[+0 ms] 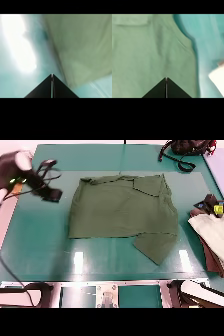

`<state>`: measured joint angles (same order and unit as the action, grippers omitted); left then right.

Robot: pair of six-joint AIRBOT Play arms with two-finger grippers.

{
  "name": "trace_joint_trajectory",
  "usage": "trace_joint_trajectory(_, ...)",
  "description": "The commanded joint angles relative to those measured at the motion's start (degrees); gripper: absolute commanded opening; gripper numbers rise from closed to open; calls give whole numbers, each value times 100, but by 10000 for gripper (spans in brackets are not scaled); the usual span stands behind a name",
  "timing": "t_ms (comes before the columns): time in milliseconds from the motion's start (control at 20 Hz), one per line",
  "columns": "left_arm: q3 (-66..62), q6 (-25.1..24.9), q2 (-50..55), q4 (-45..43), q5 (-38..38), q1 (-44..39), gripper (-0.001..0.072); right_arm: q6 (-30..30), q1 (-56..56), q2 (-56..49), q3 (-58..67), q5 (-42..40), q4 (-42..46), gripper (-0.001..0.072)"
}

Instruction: Fold the shirts.

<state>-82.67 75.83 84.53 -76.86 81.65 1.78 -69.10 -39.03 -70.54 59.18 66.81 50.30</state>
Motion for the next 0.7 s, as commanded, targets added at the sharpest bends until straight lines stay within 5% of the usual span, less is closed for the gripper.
trace_joint_trajectory(0, 1502, -590, -535, 1766, -39, 1294, 22, -31, -219, 203, -487, 9, 186, 21)
trace_joint_trajectory(100, 2129, -997, -527, 2503, -402, 1727, 26, -31, -219, 203, -686, 9, 186, 21)
trace_joint_trajectory(150, 2411, -1176, -496, 2636, -656, 1749, 248, -31, -216, 201, -767, -11, 186, 21)
trace_joint_trajectory(200, 2645, -1191, -428, 2702, -833, 1700, 393, -33, -212, 201, -837, -35, 184, 22)
trace_joint_trajectory(650, 3368, -1635, 542, 3254, -1086, 717, 392, -37, -212, 199, -1003, -59, 186, 392)
